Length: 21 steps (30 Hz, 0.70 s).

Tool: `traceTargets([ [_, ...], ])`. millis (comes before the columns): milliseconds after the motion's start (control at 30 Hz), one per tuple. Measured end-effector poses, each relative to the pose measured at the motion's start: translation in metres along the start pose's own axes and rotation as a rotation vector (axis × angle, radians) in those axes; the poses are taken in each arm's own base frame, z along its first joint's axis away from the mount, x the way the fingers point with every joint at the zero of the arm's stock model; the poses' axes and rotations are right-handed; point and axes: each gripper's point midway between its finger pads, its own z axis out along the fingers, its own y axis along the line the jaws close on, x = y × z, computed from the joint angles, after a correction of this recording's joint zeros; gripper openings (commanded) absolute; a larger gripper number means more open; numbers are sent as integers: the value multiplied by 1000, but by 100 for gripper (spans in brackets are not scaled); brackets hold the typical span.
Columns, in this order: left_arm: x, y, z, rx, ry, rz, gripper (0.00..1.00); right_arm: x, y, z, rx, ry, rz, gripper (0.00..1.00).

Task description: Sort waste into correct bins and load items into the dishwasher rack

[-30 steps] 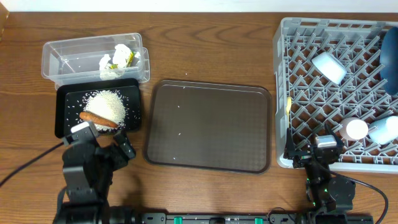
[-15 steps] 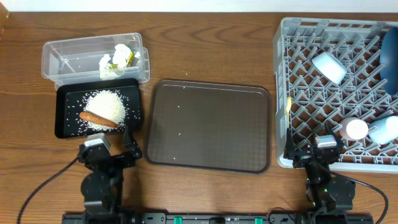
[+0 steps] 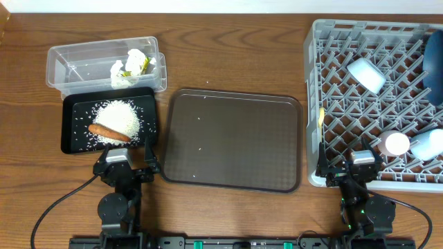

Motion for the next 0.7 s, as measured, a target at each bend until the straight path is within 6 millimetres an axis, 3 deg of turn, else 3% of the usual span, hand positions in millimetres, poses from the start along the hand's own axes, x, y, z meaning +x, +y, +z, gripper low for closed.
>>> traceTargets([
  [700,0,-3,0,18,3,3,95,0,0,0,0,0,0,99],
])
